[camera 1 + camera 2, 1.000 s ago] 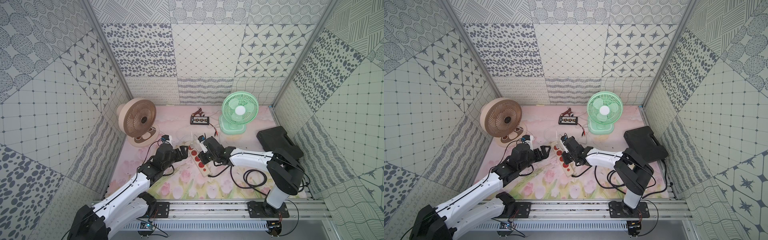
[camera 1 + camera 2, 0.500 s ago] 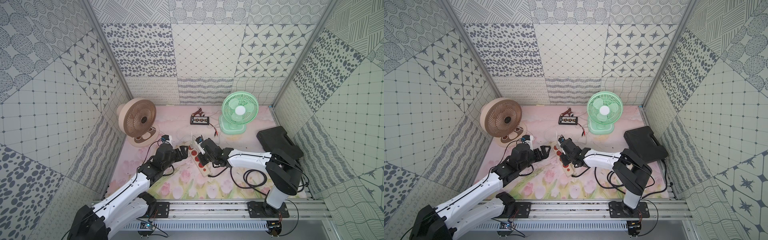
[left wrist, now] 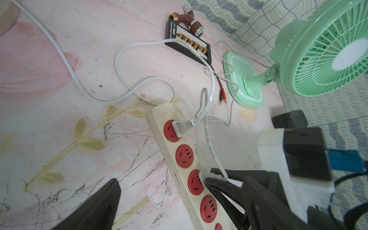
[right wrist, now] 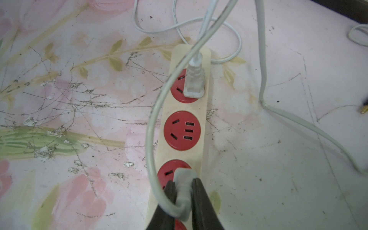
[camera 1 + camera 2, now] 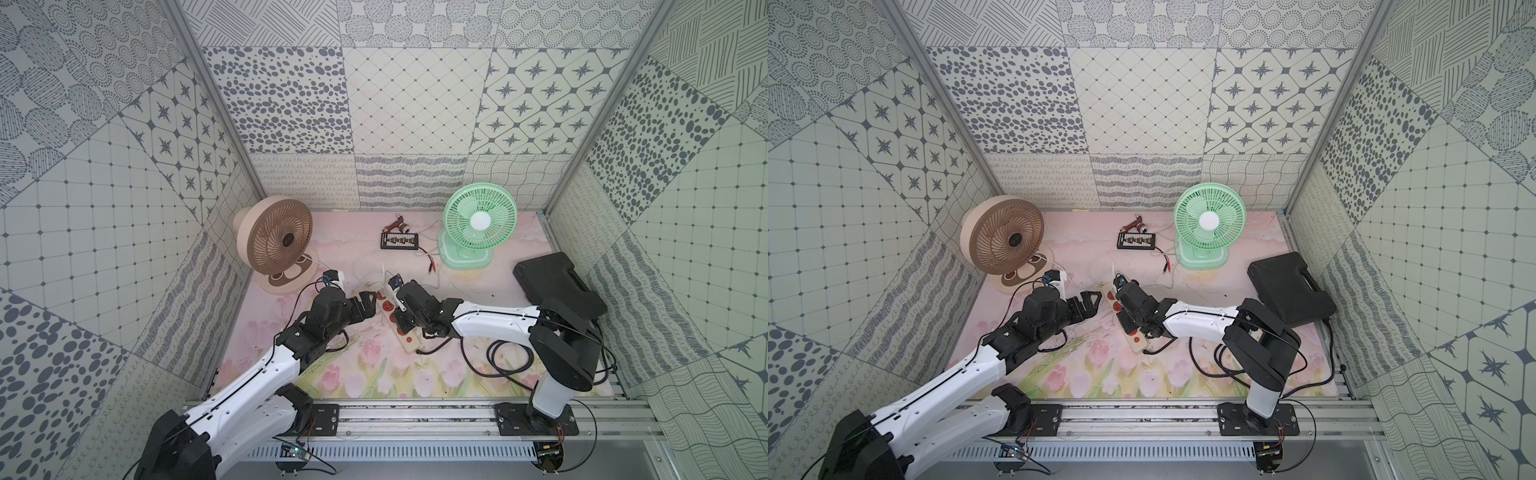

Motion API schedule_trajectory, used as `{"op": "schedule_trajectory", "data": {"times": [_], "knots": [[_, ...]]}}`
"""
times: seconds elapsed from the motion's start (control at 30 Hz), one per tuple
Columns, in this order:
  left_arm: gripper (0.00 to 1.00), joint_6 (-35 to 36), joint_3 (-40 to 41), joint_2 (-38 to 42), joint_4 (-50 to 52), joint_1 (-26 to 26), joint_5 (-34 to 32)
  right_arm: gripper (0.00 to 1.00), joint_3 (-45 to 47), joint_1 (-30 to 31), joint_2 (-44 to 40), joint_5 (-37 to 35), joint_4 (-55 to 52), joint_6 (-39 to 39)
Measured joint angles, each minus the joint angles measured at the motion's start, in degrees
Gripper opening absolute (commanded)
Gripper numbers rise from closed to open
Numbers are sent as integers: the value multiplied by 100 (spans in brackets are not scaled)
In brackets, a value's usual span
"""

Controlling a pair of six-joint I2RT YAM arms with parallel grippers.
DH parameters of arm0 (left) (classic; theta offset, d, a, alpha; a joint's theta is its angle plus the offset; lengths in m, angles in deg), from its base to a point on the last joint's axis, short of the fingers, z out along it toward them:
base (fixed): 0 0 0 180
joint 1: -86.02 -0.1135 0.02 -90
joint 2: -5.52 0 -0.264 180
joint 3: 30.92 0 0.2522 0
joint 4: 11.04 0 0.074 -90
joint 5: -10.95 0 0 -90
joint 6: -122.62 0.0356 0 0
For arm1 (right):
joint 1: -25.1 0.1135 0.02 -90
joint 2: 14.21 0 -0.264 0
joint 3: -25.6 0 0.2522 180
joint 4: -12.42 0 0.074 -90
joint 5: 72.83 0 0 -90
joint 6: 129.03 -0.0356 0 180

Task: Plug the desk fan into the power strip
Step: Insert the plug into the socket.

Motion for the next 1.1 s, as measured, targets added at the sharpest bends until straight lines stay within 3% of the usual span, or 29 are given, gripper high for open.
{"op": "schedule_trajectory", "data": {"times": [1.1], "knots": [[100,0,0,42,2,0,0,0,212,175,125,-391,409,-219]]}}
